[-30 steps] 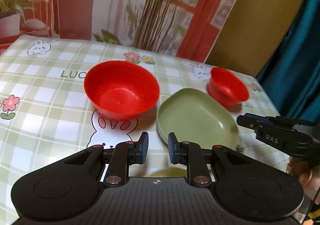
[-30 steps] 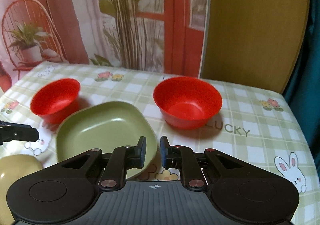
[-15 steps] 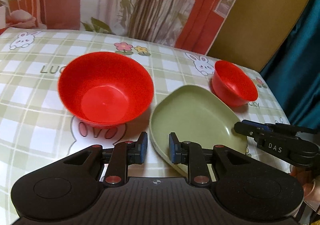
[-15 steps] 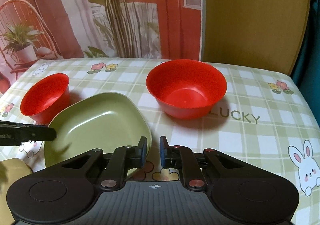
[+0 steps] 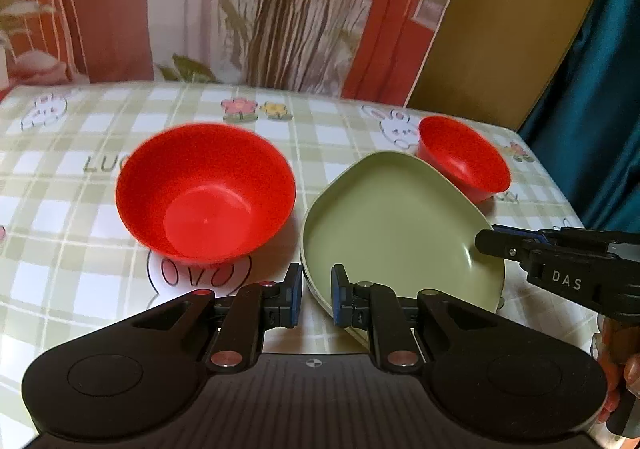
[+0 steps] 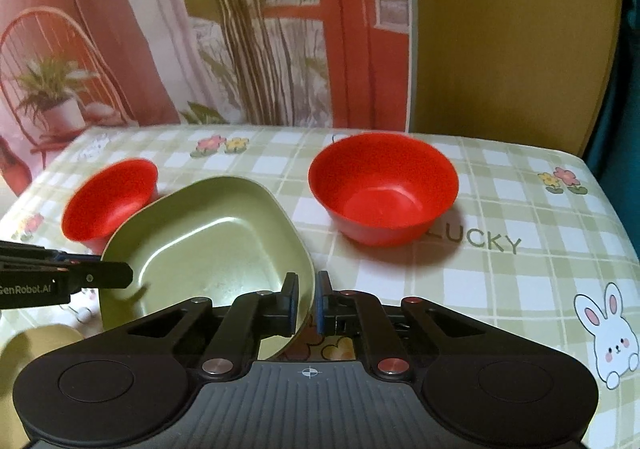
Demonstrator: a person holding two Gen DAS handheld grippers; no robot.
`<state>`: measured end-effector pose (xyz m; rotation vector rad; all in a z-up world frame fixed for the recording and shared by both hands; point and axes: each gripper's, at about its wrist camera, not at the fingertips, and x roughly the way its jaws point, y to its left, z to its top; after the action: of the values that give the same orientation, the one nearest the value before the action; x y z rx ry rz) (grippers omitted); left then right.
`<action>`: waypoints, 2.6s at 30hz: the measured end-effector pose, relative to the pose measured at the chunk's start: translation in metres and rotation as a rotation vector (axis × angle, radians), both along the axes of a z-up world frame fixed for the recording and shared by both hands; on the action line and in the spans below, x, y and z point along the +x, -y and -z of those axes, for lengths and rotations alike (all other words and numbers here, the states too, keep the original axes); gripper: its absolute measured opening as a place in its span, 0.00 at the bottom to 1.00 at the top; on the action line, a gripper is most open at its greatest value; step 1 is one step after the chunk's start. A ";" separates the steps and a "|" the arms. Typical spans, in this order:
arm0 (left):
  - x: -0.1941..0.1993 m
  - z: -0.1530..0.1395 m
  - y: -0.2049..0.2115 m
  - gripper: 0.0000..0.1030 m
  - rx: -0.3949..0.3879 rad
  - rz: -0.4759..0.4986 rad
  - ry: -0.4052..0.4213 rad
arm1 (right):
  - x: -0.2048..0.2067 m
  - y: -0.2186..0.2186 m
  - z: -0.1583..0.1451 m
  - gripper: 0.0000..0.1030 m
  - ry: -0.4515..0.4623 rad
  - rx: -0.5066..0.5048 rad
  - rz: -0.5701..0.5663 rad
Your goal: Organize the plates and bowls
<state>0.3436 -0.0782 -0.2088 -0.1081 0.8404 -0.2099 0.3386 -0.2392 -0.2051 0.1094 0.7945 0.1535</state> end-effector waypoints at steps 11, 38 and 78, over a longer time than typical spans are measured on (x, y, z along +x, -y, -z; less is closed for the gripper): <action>-0.037 -0.043 -0.010 0.15 -0.013 -0.007 0.103 | -0.034 -0.012 -0.043 0.08 0.078 0.044 0.006; -0.150 -0.027 -0.075 0.16 -0.074 -0.115 0.098 | -0.134 -0.088 -0.035 0.09 -0.025 0.078 -0.120; -0.156 -0.002 -0.076 0.16 -0.075 -0.171 0.084 | -0.133 -0.086 -0.029 0.14 -0.050 0.047 -0.115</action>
<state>0.1872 -0.0023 -0.2066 -0.2393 0.7359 -0.0845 0.2054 -0.1530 -0.1758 0.1123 0.8473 0.2796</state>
